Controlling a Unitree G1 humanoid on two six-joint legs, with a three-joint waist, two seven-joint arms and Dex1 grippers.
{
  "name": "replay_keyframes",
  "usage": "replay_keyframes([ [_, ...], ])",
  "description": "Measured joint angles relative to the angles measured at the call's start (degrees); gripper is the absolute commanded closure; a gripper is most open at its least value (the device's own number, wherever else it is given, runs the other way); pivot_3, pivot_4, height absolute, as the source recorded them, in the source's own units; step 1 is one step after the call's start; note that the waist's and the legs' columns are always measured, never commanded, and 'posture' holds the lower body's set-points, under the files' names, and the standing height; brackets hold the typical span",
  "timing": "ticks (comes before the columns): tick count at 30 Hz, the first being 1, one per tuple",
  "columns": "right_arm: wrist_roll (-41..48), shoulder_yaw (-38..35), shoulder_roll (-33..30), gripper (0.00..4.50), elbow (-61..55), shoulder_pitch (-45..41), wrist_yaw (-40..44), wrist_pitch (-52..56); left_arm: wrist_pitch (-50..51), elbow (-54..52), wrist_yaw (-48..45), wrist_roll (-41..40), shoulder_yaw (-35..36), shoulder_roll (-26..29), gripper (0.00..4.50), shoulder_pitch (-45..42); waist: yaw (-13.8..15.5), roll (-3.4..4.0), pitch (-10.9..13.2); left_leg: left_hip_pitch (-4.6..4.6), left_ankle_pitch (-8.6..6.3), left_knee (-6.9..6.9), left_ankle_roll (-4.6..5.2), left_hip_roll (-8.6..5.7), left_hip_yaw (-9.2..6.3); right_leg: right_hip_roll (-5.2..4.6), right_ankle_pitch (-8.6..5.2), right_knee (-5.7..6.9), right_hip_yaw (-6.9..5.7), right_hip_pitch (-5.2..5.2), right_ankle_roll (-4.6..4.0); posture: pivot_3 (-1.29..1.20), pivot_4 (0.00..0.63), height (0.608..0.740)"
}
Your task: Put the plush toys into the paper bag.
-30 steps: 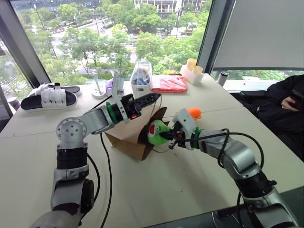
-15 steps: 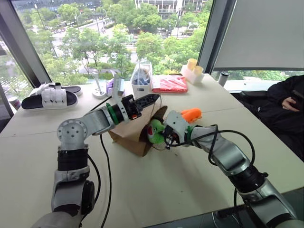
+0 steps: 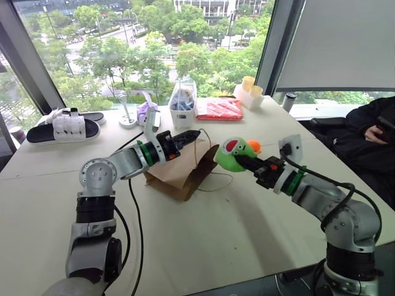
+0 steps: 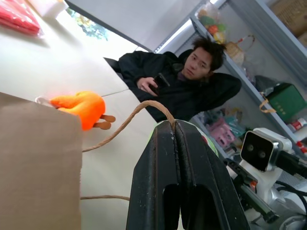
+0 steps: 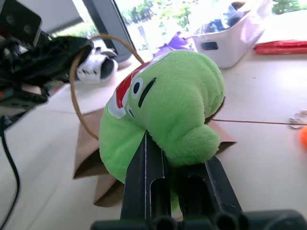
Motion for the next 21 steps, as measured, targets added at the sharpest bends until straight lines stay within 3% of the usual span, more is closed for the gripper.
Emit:
replay_keyframes([
  [7,-7.7,15.3,-4.6,4.48,3.9,-8.2,1.5,-3.4,1.3,1.4,1.4,-4.7,2.6,-2.3,4.5,-4.4,0.0,-0.01,0.0,-0.03,0.0,0.03,-0.01,0.01,0.02,-0.01,0.0,-0.01,-0.01,-0.02,0.01,0.0,0.15,0.74],
  [21,-25.9,35.5,-6.2,4.48,19.1,-19.2,6.7,-13.1,2.6,-2.4,7.5,-10.7,2.6,-5.0,4.5,-3.4,0.0,-0.02,0.0,-0.05,0.01,0.01,-0.02,0.0,0.01,-0.01,0.0,0.0,-0.01,-0.07,0.01,0.0,0.15,0.74],
])
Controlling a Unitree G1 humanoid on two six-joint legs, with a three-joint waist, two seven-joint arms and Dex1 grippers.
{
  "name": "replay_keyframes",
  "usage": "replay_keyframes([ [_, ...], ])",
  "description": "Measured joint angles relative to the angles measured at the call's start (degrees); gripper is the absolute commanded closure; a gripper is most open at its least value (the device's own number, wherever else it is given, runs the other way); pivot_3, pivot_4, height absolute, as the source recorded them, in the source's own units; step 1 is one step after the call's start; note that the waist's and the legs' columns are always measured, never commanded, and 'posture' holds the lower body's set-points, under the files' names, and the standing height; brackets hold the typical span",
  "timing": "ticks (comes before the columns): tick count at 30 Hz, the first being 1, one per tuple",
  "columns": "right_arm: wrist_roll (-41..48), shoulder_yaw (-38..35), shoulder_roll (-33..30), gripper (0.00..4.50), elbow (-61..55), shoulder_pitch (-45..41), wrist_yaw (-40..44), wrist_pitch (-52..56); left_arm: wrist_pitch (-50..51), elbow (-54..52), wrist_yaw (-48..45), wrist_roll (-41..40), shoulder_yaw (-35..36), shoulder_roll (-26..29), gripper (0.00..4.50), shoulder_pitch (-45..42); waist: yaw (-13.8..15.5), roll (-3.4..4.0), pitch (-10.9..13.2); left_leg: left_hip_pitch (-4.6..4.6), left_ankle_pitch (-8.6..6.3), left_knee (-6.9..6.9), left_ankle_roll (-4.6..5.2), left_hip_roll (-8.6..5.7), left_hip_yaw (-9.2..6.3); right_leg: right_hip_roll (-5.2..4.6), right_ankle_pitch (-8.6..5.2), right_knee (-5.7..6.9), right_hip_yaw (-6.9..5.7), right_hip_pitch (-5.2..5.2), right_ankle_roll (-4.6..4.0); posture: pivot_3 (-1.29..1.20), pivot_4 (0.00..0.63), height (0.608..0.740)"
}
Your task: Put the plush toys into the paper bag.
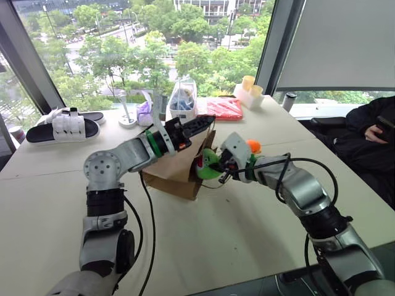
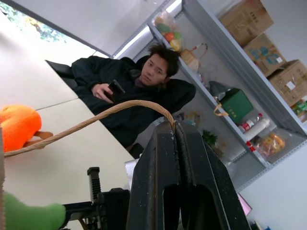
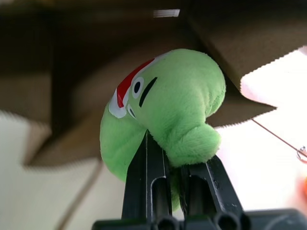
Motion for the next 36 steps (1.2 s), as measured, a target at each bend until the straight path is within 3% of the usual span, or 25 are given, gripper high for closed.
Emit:
replay_keyframes([
  [6,-13.4,8.8,-4.0,4.48,2.7,-3.3,2.5,-11.9,-0.2,-0.4,1.6,-0.7,-0.6,-0.5,4.5,0.3,0.2,0.0,0.0,-0.07,0.0,0.05,-0.01,-0.04,0.01,-0.01,0.0,-0.01,0.0,-0.03,0.0,0.0,0.15,0.74],
  [9,-16.8,7.8,-7.7,4.48,2.3,-3.2,4.0,-16.5,-0.6,-0.1,1.0,0.8,-0.7,0.8,4.5,1.1,0.1,-0.02,0.0,-0.07,0.0,0.03,-0.01,-0.04,0.01,-0.01,0.0,-0.04,0.0,-0.02,0.0,0.0,0.15,0.74],
  [17,-6.5,-4.6,-3.8,4.48,-5.3,2.8,8.5,-11.3,-1.5,1.2,-2.8,4.1,-1.9,1.5,4.5,1.5,0.1,-0.02,0.0,-0.08,0.01,0.04,-0.02,0.01,0.0,0.0,0.01,0.0,0.0,-0.06,0.0,0.0,0.15,0.74],
  [21,-4.1,-9.7,-5.3,4.48,-7.3,3.2,9.2,-7.0,-1.5,2.0,-3.6,4.5,-1.8,1.5,4.5,1.6,0.5,-0.02,0.0,-0.08,0.01,0.09,-0.01,-0.01,-0.05,-0.01,0.01,-0.05,-0.01,0.03,-0.01,0.0,0.15,0.74],
  [36,-4.9,-7.6,-5.2,4.48,-6.5,1.2,10.5,-3.4,-0.1,2.4,-4.5,3.3,-1.6,0.4,4.5,1.1,0.2,-0.02,0.0,-0.1,0.01,0.06,-0.02,-0.01,-0.02,-0.02,0.01,-0.01,0.0,-0.05,0.0,0.0,0.15,0.74],
])
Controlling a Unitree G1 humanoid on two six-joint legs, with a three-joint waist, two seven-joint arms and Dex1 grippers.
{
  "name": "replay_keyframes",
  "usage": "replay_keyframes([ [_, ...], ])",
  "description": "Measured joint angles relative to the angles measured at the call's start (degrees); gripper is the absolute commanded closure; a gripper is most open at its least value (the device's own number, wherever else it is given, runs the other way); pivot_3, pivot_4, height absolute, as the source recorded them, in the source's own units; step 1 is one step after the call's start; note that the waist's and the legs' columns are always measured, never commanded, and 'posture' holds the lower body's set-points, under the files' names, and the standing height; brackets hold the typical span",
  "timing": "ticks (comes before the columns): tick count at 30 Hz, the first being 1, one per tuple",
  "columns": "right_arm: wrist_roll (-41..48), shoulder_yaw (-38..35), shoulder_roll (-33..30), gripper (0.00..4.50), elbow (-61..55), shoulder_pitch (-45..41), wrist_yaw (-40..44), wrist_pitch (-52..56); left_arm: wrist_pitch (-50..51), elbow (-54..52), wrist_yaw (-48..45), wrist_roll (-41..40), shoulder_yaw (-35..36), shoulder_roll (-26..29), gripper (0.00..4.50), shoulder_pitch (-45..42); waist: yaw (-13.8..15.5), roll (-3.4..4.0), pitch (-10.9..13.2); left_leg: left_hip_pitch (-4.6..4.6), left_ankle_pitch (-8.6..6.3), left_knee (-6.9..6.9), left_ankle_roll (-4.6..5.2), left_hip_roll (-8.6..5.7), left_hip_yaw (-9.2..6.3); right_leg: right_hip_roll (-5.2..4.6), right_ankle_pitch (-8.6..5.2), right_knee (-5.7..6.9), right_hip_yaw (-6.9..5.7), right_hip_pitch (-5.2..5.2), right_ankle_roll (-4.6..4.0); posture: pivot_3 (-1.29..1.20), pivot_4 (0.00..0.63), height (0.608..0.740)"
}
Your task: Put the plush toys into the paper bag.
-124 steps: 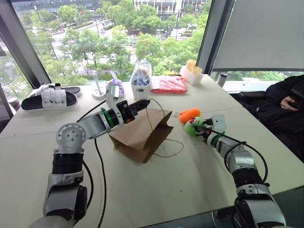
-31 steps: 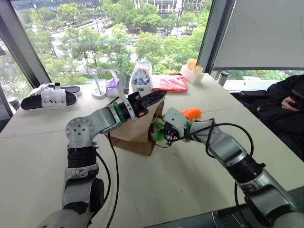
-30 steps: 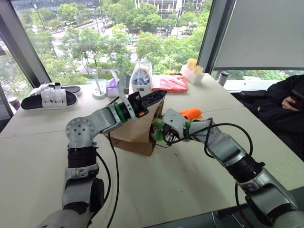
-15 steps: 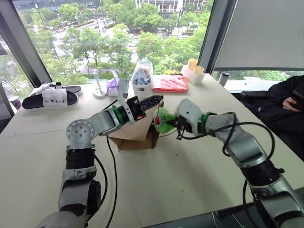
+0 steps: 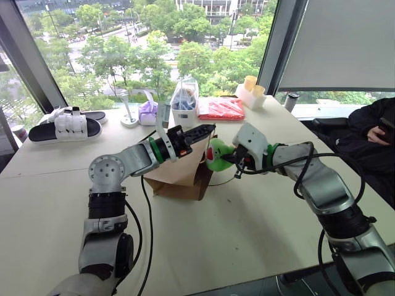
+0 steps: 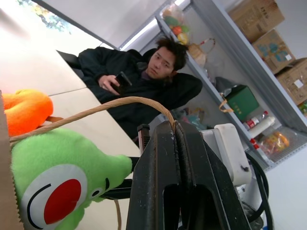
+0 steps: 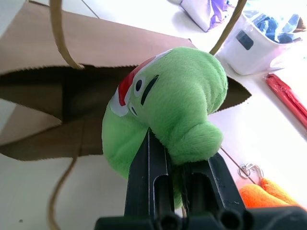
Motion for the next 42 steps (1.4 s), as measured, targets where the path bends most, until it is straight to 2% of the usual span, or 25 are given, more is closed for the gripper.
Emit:
replay_keyframes([
  [10,-4.5,8.5,7.2,4.48,8.7,-2.7,0.6,-4.4,0.1,0.0,1.2,-2.7,-0.2,-1.2,4.5,-1.1,-0.1,0.0,0.0,-0.01,0.0,0.01,-0.01,0.0,0.01,0.0,0.0,0.03,0.0,-0.06,0.0,0.0,0.15,0.74],
  [17,-4.7,8.6,14.2,4.48,11.9,-3.8,-1.1,-6.5,-0.1,0.4,3.9,-4.8,1.1,-1.6,4.5,-1.1,-0.1,0.0,0.0,-0.03,0.01,0.0,-0.01,0.01,0.01,0.01,0.01,0.09,0.0,-0.13,-0.01,0.0,0.15,0.74],
  [20,-2.5,6.1,17.2,4.48,12.8,-3.3,-2.1,-5.9,-0.3,1.2,4.7,-5.1,1.4,-1.6,4.5,-1.1,-0.1,0.0,0.0,-0.07,0.01,0.02,-0.01,0.01,0.0,0.01,0.02,0.09,0.0,-0.15,-0.03,0.0,0.15,0.74],
  [23,-2.1,3.9,18.4,3.51,15.0,-3.0,-5.0,-6.7,-0.6,2.8,6.0,-5.9,2.5,-1.4,4.5,-1.1,0.0,-0.01,0.0,-0.09,0.01,0.05,-0.01,-0.01,-0.01,-0.01,0.04,0.11,0.0,-0.16,-0.04,0.0,0.15,0.74],
  [30,-5.5,-0.2,20.5,0.09,24.4,-3.5,-15.0,-8.9,-0.4,4.3,8.2,-7.7,3.6,-1.3,4.5,-1.1,-0.4,-0.01,0.0,-0.27,0.02,0.03,-0.04,0.0,0.04,0.01,0.08,0.2,0.01,-0.48,-0.08,0.0,0.15,0.74],
  [37,-4.7,-1.7,20.9,0.04,23.7,-3.7,-14.9,-8.0,-4.2,9.6,15.9,-13.3,7.4,-3.5,4.5,-3.5,-0.3,-0.01,0.0,-0.51,0.05,0.11,-0.07,0.01,0.02,0.02,0.19,0.14,-0.01,-0.62,-0.05,0.0,0.15,0.74],
  [42,-1.5,-3.6,16.7,0.04,14.9,-2.6,-10.7,-4.6,-8.0,10.5,19.7,-14.5,9.0,-3.9,4.5,-5.9,0.0,-0.03,0.0,-0.55,0.05,0.12,-0.07,-0.03,-0.03,0.01,0.24,0.11,-0.02,-0.61,0.0,0.0,0.15,0.74],
])
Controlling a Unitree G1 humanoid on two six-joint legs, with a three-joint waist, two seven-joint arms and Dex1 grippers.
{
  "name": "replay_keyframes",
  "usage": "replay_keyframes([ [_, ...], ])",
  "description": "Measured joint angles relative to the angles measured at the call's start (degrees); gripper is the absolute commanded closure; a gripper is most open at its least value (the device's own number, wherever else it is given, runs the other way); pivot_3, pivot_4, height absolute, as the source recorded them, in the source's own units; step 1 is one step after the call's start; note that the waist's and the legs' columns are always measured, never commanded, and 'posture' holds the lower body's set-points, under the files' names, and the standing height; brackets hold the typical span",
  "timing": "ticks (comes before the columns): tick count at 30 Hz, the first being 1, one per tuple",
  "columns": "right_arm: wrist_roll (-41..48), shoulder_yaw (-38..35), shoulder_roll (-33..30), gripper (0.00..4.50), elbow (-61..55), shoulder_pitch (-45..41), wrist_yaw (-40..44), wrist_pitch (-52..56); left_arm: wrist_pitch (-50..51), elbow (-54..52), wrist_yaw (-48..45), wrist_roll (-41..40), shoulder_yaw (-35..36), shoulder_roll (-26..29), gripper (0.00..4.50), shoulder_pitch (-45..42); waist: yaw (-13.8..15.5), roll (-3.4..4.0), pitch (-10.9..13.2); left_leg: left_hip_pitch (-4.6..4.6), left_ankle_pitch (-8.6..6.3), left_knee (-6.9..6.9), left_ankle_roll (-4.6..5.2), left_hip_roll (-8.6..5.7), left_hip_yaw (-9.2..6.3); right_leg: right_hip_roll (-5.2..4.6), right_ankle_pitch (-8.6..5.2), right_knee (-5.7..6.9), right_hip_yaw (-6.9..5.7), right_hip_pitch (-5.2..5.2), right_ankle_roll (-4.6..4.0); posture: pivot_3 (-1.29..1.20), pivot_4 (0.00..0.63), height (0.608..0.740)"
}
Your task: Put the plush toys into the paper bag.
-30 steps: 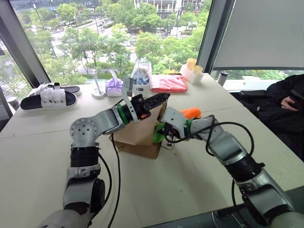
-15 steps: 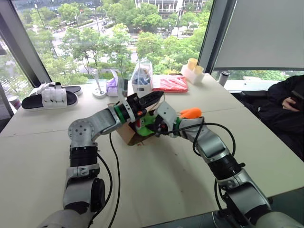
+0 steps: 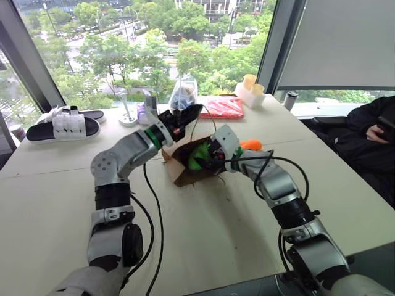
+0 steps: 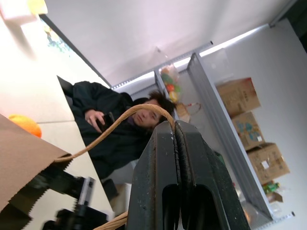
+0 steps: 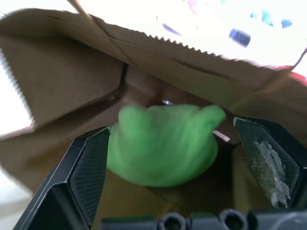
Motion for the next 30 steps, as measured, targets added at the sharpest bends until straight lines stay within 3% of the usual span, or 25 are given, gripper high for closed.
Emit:
replay_keyframes([
  [3,5.5,-3.1,-5.2,0.04,-11.1,4.7,5.4,3.5,-1.7,-0.2,1.7,0.1,0.0,-0.7,4.5,-0.5,0.2,-0.01,0.0,-0.09,0.0,-0.02,0.0,0.0,-0.08,-0.01,0.03,-0.11,-0.04,0.0,0.05,0.0,0.15,0.74],
  [7,12.4,-9.5,-7.4,0.04,-18.7,7.2,7.5,7.7,-3.6,-1.1,3.7,0.7,-1.0,-2.5,4.5,-1.1,0.0,-0.02,0.0,-0.06,0.0,0.0,0.0,0.01,0.01,-0.01,0.03,-0.09,-0.03,0.0,0.06,0.0,0.15,0.74],
  [14,23.2,-27.9,-5.2,0.04,-17.7,7.2,-0.5,12.8,-8.9,-1.9,8.3,5.7,-2.4,-5.8,4.5,-2.5,0.3,-0.02,0.0,-0.01,0.06,0.05,-0.05,0.02,0.08,0.02,0.09,-0.08,0.01,0.05,-0.02,0.0,0.15,0.74],
  [20,14.9,-26.2,-9.5,0.04,-7.5,7.7,-9.5,10.0,-14.7,-1.3,8.0,13.1,-3.4,-7.9,4.5,-3.8,0.9,-0.02,0.0,0.0,0.06,0.02,-0.05,0.02,0.32,0.03,0.09,-0.09,0.05,0.01,-0.02,0.0,0.15,0.74],
  [26,11.0,-24.8,-1.9,0.04,13.2,2.5,-18.6,3.5,-17.9,1.3,6.3,16.4,-3.2,-9.1,4.5,-7.2,0.6,-0.01,0.0,0.02,0.08,0.03,-0.05,0.04,0.48,0.05,0.13,-0.09,0.09,-0.01,-0.06,0.0,0.15,0.74],
  [30,11.4,-29.7,2.1,0.04,36.0,-8.0,-27.0,-5.3,-18.9,1.4,5.3,18.5,-3.0,-9.2,4.5,-7.4,0.0,-0.01,0.0,0.01,0.09,0.0,-0.05,0.03,0.43,0.04,0.14,-0.07,0.07,-0.01,-0.07,0.0,0.15,0.74],
])
